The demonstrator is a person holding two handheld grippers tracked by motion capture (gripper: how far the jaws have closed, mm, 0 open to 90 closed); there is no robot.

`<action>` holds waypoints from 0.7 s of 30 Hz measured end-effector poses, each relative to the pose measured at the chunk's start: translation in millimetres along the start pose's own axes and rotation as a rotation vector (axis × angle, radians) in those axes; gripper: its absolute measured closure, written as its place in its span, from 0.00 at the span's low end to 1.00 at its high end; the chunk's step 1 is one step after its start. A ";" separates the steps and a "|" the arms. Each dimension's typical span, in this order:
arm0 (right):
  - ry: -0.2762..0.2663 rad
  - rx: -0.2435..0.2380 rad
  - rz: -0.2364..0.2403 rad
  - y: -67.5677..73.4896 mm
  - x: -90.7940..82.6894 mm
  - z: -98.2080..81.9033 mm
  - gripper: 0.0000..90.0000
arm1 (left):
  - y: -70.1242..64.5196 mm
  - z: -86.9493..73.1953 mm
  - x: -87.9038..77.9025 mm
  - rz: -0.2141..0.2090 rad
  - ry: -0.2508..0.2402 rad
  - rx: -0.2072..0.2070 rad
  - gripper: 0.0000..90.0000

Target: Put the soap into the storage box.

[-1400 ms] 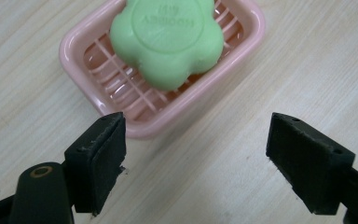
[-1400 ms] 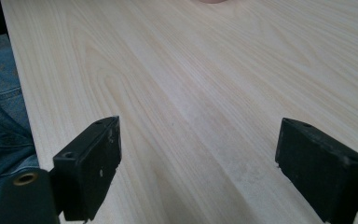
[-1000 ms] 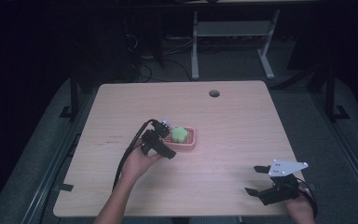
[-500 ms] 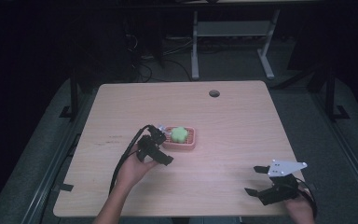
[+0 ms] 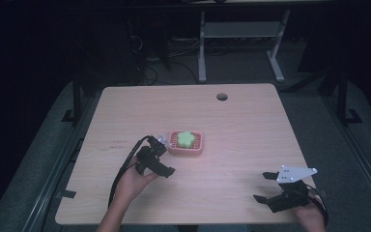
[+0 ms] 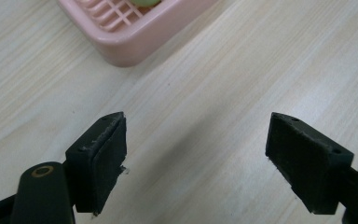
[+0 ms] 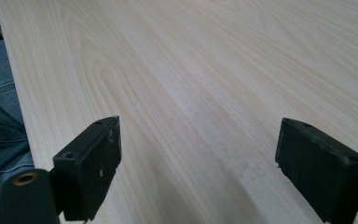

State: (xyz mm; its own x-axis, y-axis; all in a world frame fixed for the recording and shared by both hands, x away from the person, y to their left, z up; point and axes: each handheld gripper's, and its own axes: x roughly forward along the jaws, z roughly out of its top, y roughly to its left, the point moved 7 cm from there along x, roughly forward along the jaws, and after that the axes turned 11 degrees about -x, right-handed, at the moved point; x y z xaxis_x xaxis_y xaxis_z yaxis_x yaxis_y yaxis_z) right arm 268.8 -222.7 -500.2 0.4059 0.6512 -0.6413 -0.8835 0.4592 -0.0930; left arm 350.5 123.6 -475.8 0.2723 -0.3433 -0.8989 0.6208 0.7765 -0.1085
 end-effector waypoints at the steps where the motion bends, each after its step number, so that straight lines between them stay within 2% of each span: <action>1: 0.001 0.001 0.000 0.0 0.1 -0.1 0.15 | -0.7 -1.5 -0.3 -0.002 -0.004 -0.006 0.22; 6: 0.005 0.004 -0.002 -0.3 0.8 -0.7 0.15 | -1.2 -8.9 -2.5 0.001 -0.002 0.004 0.22; 10: 0.008 0.004 -0.002 -0.2 1.2 -1.0 0.15 | -3.4 -15.1 -3.6 -0.003 -0.003 -0.004 0.22; 11: 0.008 0.005 -0.002 -0.2 1.3 -1.1 0.15 | -2.6 -15.8 -4.1 0.002 -0.002 0.010 0.22; 19: 0.010 0.002 -0.005 -1.2 1.6 -2.0 0.15 | -7.0 -26.1 -5.5 -0.007 -0.006 0.007 0.23; 20: 0.010 0.003 -0.004 -1.2 1.7 -2.1 0.15 | -6.4 -27.5 -6.0 -0.004 -0.003 0.017 0.22; 21: 0.011 0.002 -0.004 -1.2 1.9 -2.2 0.15 | -7.1 -29.0 -6.0 -0.006 -0.005 0.008 0.23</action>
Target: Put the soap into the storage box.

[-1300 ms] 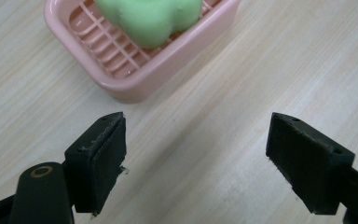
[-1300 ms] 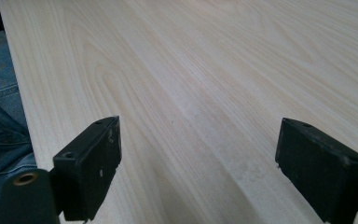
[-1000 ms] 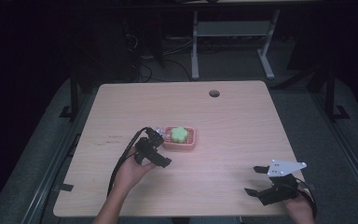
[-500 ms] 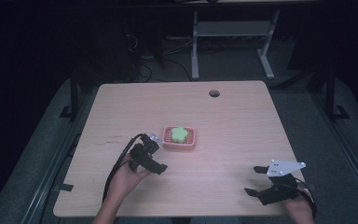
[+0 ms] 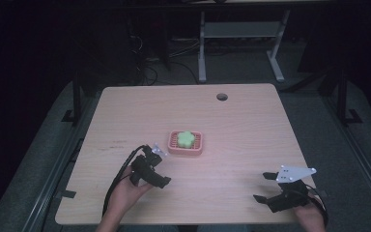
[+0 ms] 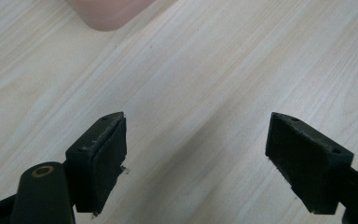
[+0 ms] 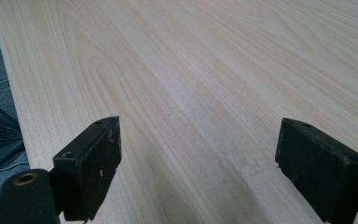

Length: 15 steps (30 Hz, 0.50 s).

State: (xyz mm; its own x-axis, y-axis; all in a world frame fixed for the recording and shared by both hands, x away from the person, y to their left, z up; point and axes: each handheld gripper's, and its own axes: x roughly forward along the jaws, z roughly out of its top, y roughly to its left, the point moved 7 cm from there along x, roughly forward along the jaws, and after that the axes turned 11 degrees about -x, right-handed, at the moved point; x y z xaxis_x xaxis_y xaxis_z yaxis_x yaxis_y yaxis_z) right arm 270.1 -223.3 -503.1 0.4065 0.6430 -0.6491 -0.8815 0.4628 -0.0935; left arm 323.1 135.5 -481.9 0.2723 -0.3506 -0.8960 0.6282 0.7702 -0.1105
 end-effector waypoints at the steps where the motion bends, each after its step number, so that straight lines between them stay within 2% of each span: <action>1: -0.001 0.001 0.001 0.0 0.3 0.0 0.15 | 0.1 -1.4 -0.2 -0.001 -0.001 -0.004 0.23; 15: 0.012 0.007 0.000 0.0 1.7 -1.7 0.15 | 4.3 -25.4 -5.3 -0.003 -0.008 -0.016 0.23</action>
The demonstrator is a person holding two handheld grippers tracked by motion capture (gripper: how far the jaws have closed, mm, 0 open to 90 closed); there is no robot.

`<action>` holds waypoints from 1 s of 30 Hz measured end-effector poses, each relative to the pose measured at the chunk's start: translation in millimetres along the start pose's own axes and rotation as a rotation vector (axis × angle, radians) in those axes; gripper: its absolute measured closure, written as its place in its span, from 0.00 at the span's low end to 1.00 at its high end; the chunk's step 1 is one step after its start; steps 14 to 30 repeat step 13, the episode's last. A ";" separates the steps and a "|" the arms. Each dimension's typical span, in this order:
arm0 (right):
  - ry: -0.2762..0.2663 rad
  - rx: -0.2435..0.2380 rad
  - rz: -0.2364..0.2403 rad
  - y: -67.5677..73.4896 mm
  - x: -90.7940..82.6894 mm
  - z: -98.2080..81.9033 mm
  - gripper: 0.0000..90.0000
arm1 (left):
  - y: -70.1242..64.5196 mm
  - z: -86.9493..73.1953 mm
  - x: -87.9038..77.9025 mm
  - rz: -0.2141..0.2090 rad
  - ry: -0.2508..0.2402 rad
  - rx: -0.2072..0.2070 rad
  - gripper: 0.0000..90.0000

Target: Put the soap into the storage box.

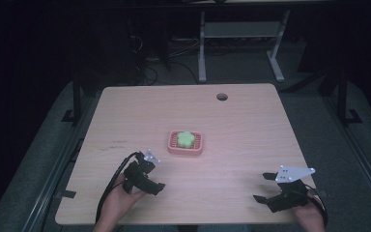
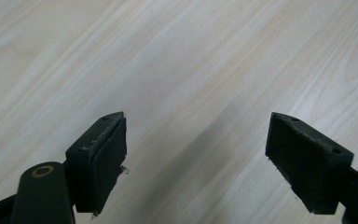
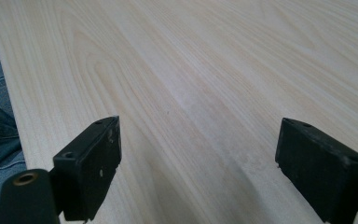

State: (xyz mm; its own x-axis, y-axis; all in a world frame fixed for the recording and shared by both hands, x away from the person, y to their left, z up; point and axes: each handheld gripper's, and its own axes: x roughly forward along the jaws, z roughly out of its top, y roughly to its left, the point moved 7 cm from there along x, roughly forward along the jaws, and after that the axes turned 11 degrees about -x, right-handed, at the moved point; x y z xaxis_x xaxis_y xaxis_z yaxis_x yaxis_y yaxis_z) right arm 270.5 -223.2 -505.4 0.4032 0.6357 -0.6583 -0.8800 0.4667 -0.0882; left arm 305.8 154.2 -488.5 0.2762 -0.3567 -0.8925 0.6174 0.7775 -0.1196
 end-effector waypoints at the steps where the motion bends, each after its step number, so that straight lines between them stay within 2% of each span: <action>1: 0.001 0.003 -0.001 -0.1 -0.1 -0.1 0.15 | -0.2 -1.9 0.0 -0.003 -0.004 -0.008 0.23; 6: -0.002 0.006 -0.004 -0.9 -0.5 -0.7 0.15 | 0.4 -10.6 -0.8 -0.008 -0.018 -0.018 0.23; 9: -0.003 0.002 -0.004 -1.0 -0.4 -0.3 0.15 | 2.4 -16.1 -5.3 -0.023 -0.058 -0.042 0.23; 11: -0.004 0.002 -0.002 -0.6 -1.0 0.7 0.15 | 4.5 -18.2 -8.2 -0.001 -0.071 -0.023 0.23; 13: -0.012 -0.004 0.001 -0.3 -1.2 1.8 0.15 | 6.6 -20.7 -7.9 0.016 -0.080 -0.031 0.24; 30: -0.012 -0.004 0.001 -0.3 -1.2 1.8 0.15 | 6.6 -20.7 -7.9 0.016 -0.080 -0.031 0.24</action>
